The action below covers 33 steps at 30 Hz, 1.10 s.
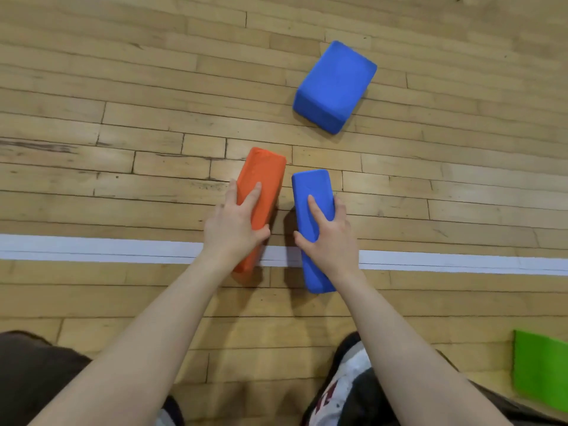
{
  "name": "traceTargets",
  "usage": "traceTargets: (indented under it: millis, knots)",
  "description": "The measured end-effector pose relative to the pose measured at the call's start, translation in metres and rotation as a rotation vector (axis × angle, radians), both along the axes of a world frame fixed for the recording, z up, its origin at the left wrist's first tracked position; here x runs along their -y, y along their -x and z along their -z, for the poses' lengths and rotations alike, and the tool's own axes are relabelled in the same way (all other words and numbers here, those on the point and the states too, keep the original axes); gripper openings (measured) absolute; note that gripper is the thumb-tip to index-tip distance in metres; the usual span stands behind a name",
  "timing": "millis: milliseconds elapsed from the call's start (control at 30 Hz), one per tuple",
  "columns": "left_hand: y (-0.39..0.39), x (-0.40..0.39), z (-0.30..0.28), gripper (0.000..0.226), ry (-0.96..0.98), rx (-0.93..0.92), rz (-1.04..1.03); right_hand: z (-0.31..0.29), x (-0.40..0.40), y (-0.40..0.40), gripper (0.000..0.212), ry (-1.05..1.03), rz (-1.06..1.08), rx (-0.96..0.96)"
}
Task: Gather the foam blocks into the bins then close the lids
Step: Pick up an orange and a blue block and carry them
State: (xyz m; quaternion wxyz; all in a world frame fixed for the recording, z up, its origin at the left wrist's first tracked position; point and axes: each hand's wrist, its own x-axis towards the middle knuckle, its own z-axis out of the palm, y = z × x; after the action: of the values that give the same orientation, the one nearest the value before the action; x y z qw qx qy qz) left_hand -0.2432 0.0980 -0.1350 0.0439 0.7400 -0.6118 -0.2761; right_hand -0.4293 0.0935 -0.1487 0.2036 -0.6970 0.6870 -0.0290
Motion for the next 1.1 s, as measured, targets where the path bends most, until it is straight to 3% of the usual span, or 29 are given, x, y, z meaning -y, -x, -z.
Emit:
traceTargets:
  millis: [167, 667, 867, 1100]
  knots:
    - [-0.025, -0.026, -0.094, 0.080, 0.058, -0.061, -0.176, -0.090, -0.002, -0.029, 0.070, -0.044, -0.105, 0.086]
    - [-0.122, -0.181, -0.469, 0.071, 0.087, -0.119, -0.582, -0.477, -0.075, -0.148, 0.071, -0.120, -0.521, 0.193]
    - [-0.125, -0.272, -0.547, 0.071, 0.047, -0.039, -0.765, -0.547, -0.130, -0.175, 0.071, -0.122, -0.768, 0.141]
    - [-0.047, -0.380, -0.566, 0.069, 0.088, -0.072, -1.270, -0.565, -0.192, -0.175, 0.072, -0.175, -1.213, 0.156]
